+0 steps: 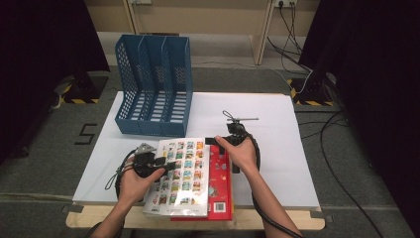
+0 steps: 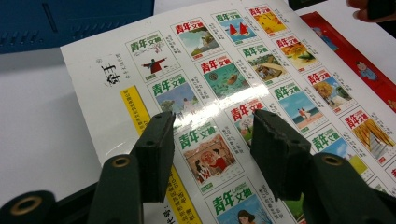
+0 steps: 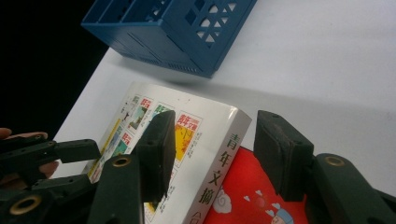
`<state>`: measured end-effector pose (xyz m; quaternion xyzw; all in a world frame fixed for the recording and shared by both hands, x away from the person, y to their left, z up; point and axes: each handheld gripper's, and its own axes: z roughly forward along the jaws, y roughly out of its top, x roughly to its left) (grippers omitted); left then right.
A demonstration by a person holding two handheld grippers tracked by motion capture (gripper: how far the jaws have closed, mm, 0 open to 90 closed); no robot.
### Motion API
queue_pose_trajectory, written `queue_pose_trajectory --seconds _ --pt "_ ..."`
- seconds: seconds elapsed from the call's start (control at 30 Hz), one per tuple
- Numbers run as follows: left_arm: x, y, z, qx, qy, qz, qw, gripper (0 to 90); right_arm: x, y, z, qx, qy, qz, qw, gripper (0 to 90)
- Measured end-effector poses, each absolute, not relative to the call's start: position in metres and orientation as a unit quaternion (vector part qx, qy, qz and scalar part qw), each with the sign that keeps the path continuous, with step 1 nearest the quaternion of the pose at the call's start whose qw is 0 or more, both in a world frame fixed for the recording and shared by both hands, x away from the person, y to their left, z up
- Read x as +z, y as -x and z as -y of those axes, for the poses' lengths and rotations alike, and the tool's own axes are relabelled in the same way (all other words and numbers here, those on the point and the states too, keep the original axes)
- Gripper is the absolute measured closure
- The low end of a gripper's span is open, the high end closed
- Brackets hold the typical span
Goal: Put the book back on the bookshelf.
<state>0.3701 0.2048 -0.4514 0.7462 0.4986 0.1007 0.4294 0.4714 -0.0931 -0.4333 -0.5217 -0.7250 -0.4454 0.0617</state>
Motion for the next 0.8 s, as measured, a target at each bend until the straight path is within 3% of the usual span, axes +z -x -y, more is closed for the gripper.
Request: queue_pose_trajectory --seconds 0.4,0.8 --pt "-0.449 -0.37 -0.202 0.109 -0.756 -0.489 0.421 50.8 -0.447 -0.485 0.08 -0.43 0.53 0.726 0.089 49.1" --pt "-0.45 -0.369 -0.205 0.109 -0.755 -0.491 0.419 52.4 -0.428 -0.483 0.079 -0.444 0.519 0.726 0.076 61.7"
